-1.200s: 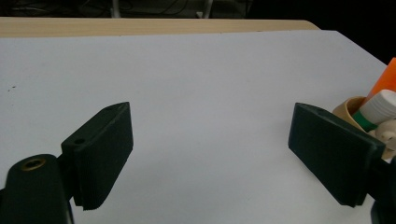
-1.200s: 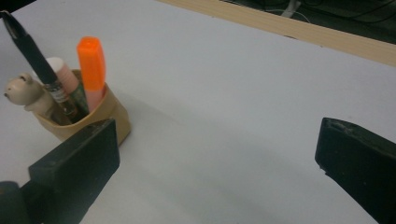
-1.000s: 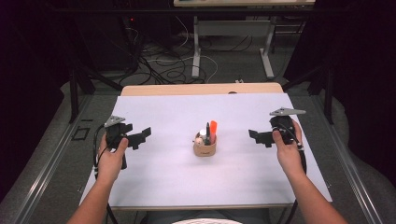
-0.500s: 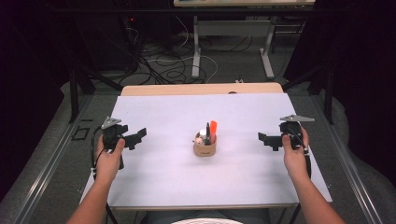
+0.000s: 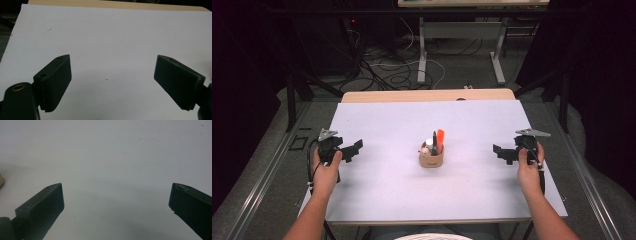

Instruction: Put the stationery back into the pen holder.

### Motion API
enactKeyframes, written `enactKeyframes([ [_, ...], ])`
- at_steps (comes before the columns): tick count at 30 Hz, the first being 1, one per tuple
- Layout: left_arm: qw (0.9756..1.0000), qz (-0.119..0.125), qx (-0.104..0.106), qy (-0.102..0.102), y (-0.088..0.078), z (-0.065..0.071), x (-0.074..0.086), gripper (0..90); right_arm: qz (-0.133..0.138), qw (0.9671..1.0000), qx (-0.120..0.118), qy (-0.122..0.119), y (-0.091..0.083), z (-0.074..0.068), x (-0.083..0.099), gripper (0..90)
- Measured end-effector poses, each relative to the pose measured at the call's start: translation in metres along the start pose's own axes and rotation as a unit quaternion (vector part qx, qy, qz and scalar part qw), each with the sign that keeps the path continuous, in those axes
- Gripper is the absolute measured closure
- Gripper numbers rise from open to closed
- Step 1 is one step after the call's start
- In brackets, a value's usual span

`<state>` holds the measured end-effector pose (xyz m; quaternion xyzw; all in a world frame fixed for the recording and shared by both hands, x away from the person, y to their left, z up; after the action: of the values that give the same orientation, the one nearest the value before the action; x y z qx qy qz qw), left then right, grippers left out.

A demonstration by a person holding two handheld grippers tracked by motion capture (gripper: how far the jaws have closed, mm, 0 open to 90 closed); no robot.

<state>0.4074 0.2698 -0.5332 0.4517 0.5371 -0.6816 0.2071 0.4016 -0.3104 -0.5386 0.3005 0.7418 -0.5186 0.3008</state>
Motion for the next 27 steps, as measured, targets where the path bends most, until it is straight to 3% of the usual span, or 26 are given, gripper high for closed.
enactKeyframes([
  [7,0.9998,-0.016,-0.005,-0.004,0.006,-0.005,0.007,15.0,-0.006,1.0000,0.006,0.002,0.006,0.004,0.005,0.0],
  [27,0.9994,-0.027,-0.011,-0.015,0.010,-0.009,0.014,15.2,-0.020,0.9995,0.013,0.021,0.011,0.012,0.011,0.0],
])
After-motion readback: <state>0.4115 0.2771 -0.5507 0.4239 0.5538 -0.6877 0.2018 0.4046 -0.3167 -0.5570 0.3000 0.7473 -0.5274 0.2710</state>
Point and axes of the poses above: each handheld gripper's, and its own axes: y roughly forward along the jaws, x roughly out of its underside, z roughly to its right, the point moved 2 cm from there along y, roughly forward along the jaws, and after that the axes turned 11 degrees about y, right-handed, at the moved point
